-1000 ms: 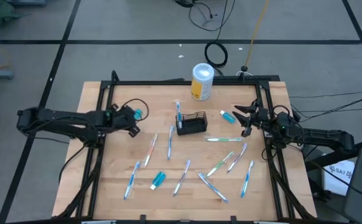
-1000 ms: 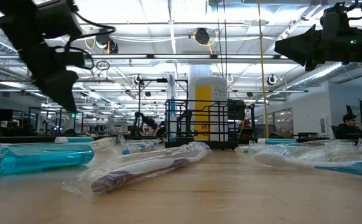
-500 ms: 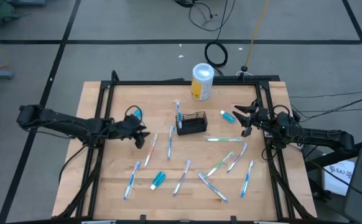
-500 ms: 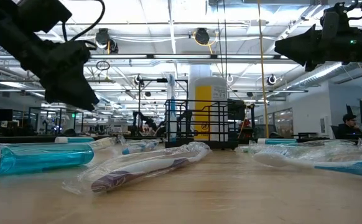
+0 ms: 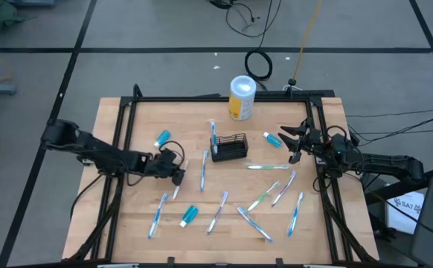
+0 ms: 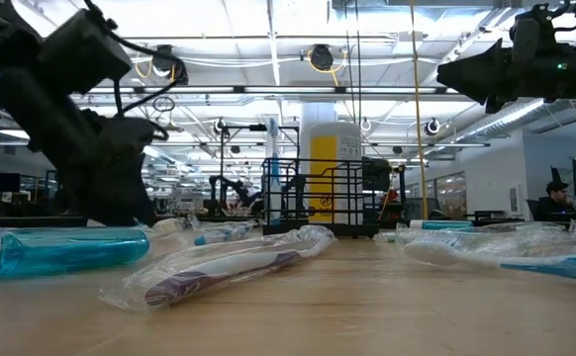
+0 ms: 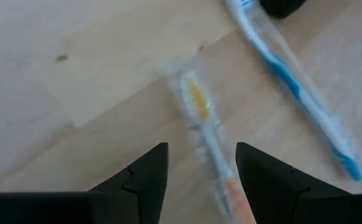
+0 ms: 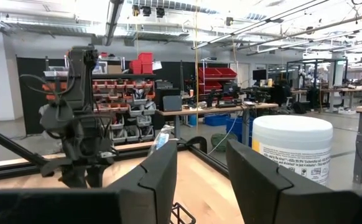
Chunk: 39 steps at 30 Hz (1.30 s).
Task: Pick & Place toothbrushing station
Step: Put the orange toothbrush into the black wire organizer
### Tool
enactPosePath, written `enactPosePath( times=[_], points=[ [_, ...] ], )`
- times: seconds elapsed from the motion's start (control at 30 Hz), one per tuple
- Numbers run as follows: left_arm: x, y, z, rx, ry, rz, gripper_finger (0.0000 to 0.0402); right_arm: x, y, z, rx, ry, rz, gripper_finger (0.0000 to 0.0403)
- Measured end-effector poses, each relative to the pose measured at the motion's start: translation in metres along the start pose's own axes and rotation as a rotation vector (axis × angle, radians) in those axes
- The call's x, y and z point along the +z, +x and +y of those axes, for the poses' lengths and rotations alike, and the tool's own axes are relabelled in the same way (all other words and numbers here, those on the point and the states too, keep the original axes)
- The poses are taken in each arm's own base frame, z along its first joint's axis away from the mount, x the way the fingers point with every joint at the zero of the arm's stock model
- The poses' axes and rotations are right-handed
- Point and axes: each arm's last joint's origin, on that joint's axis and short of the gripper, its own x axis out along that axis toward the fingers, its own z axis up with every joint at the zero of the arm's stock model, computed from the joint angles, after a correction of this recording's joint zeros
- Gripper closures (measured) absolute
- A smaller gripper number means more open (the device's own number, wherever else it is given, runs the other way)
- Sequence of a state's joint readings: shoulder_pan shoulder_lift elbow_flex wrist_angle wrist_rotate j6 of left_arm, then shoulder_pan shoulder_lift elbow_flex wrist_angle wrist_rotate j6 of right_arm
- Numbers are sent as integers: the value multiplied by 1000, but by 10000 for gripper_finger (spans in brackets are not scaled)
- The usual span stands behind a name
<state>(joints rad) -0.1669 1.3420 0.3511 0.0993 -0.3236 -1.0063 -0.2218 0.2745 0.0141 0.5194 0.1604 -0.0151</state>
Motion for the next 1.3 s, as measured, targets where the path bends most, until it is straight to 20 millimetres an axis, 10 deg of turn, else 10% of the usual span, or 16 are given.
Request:
enactPosePath(
  times=[0.3,0.8,1.3],
  points=[
    [4,9,-7,-37,-11,-61,213,2,0,0,-1,-23,-20,273],
    [9,18,-11,-10,23,-21,346,5,0,0,-2,-26,-53,273],
    [83,-7,-71,-91,253,-225,396,5,0,0,-1,-26,-53,273]
  ],
)
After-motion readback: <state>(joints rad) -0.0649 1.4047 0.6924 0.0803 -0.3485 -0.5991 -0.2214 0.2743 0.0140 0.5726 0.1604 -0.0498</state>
